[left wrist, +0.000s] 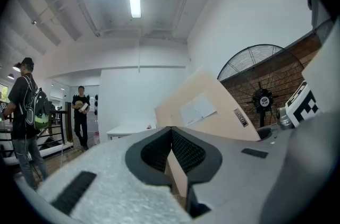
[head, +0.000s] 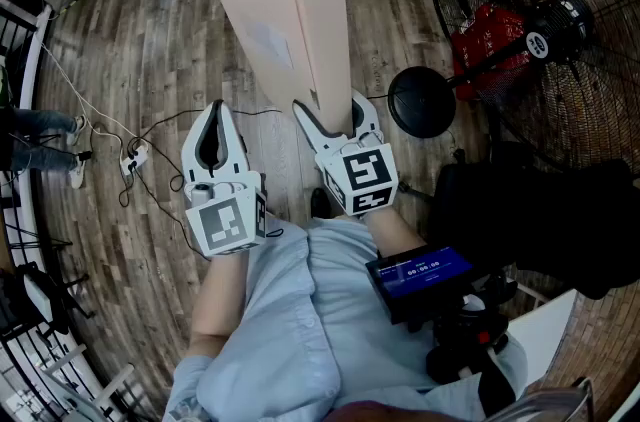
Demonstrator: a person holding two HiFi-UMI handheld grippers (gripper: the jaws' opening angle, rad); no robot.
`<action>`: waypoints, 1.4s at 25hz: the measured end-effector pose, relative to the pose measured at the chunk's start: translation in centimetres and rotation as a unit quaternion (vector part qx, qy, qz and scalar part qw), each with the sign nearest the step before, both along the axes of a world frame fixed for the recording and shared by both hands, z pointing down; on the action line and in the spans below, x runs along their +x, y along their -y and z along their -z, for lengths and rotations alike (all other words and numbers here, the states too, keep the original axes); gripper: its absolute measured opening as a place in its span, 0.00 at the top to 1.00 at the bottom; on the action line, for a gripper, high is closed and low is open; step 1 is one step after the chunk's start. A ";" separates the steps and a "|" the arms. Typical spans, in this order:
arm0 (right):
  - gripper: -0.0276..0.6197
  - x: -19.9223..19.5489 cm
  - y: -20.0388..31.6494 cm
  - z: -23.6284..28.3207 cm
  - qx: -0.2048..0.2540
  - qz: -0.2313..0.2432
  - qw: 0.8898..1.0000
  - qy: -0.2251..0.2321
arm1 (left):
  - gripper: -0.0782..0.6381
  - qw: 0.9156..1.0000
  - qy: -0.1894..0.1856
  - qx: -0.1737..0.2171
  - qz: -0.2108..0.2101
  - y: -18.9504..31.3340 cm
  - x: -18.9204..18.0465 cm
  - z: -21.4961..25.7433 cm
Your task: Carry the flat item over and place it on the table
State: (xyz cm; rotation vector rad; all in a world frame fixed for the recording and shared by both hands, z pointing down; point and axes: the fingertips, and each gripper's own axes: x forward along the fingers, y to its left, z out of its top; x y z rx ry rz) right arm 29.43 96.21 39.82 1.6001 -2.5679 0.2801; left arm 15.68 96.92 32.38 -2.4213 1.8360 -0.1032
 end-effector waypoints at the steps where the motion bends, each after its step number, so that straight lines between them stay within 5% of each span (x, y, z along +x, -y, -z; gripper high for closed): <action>1: 0.53 0.2 0.0 0.0 0.000 0.001 1.000 0.000 | 0.88 1.000 0.000 0.000 0.000 0.0 0.3 0.1; 23: 0.52 1.8 4.3 -2.0 -0.022 -0.008 1.000 -0.004 | 0.88 1.000 -0.003 -0.011 0.019 4.0 0.1 -1.4; 35: 0.52 -3.7 19.7 -4.7 -0.065 -0.021 0.997 -0.023 | 0.88 0.999 -0.015 -0.035 0.028 20.2 -7.3 -3.7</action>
